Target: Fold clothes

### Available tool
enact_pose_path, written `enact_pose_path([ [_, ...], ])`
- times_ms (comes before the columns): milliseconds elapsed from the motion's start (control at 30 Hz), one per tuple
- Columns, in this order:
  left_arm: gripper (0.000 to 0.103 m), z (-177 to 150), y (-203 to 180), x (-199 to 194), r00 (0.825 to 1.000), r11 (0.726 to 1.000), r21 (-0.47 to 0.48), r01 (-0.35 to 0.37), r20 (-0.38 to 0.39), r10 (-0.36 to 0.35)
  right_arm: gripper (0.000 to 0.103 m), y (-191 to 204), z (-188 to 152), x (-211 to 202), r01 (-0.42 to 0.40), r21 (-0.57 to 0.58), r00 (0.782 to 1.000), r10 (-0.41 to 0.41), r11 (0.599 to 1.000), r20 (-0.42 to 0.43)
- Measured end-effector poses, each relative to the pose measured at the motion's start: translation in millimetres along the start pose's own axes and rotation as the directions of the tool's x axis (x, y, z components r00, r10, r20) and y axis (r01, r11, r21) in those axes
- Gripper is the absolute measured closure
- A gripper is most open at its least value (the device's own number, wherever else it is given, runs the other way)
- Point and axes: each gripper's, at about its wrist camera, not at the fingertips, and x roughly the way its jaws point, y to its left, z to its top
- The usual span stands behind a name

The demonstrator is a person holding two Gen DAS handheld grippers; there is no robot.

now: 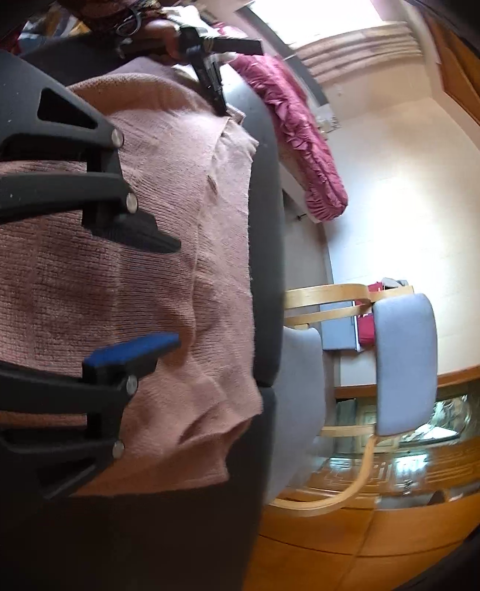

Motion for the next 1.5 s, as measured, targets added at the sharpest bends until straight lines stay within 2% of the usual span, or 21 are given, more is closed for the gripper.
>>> enact_pose_path([
  [100,0.096,-0.4,-0.8,-0.7,1.000,1.000,0.004,-0.003,0.001,0.003,0.052,18.1,10.1,4.6,-0.011,-0.081,1.000,0.011,0.997,-0.011],
  [167,0.096,-0.5,-0.1,-1.1,1.000,1.000,0.004,-0.002,0.002,0.002,0.052,26.3,13.6,13.4,0.053,-0.134,0.998,-0.058,0.990,-0.037],
  [233,0.096,-0.9,1.3,-1.8,1.000,1.000,-0.003,0.004,0.004,-0.004,0.052,23.9,14.9,23.2,0.146,-0.160,0.986,-0.158,0.976,-0.061],
  [300,0.096,-1.4,2.3,-1.8,1.000,1.000,-0.008,0.009,0.004,-0.009,0.052,9.7,13.2,25.0,0.138,-0.122,0.986,-0.148,0.983,-0.075],
  [400,0.096,-2.4,1.5,-1.4,1.000,1.000,-0.009,0.008,0.001,-0.008,0.052,-15.5,7.4,25.9,0.093,-0.012,0.991,-0.094,0.996,-0.096],
  [500,0.096,-2.4,1.7,-1.9,1.000,1.000,-0.006,0.006,0.001,-0.006,0.052,-25.9,5.6,31.1,0.021,0.025,0.994,-0.018,0.999,-0.111],
  [633,0.096,-1.7,2.7,-2.3,1.000,1.000,-0.005,0.008,0.000,-0.008,0.052,-19.3,12.8,37.1,-0.032,-0.002,0.994,0.032,0.999,-0.109],
  [700,0.096,-1.2,4.0,-2.5,1.000,1.000,-0.004,0.010,0.000,-0.010,0.052,-11.6,11.5,45.5,-0.009,-0.046,0.990,0.003,0.999,-0.141],
  [733,0.096,-1.1,4.4,-2.3,1.000,1.000,-0.004,0.011,0.000,-0.011,0.056,-7.8,10.8,49.7,0.002,-0.067,0.988,-0.013,0.998,-0.156],
  [767,0.096,-1.1,4.3,-2.1,1.000,1.000,-0.005,0.011,0.000,-0.011,0.077,-4.2,10.2,53.1,0.012,-0.087,0.985,-0.026,0.996,-0.168],
  [800,0.096,-1.2,4.5,-2.1,1.000,1.000,-0.006,0.012,0.000,-0.012,0.088,-1.9,9.9,52.4,0.014,-0.094,0.987,-0.030,0.995,-0.161],
  [833,0.096,-1.3,4.7,-2.1,1.000,1.000,-0.008,0.013,0.001,-0.013,0.096,0.4,9.6,51.0,0.019,-0.102,0.988,-0.035,0.995,-0.152],
  [867,0.096,-1.4,4.8,-2.3,1.000,1.000,-0.009,0.014,0.002,-0.014,0.099,2.4,10.3,46.1,0.035,-0.116,0.990,-0.050,0.993,-0.130],
  [1067,0.096,-1.8,4.6,-2.9,1.000,1.000,-0.011,0.014,0.008,-0.014,0.100,11.2,23.9,15.1,0.151,-0.162,0.989,-0.148,0.975,0.030],
  [1167,0.096,-2.1,4.5,-3.1,1.000,1.000,-0.013,0.016,0.010,-0.016,0.100,13.7,31.5,1.4,0.219,-0.152,0.971,-0.201,0.964,0.126],
  [1267,0.096,-1.8,5.4,-3.1,1.000,1.000,-0.013,0.017,0.010,-0.017,0.100,11.2,34.3,-1.2,0.278,-0.128,0.951,-0.254,0.952,0.178],
  [1500,0.096,-1.4,1.5,-1.2,1.000,1.000,-0.005,-0.028,0.004,0.028,0.100,-15.9,27.2,40.9,0.303,-0.062,0.953,-0.301,0.951,0.036],
])
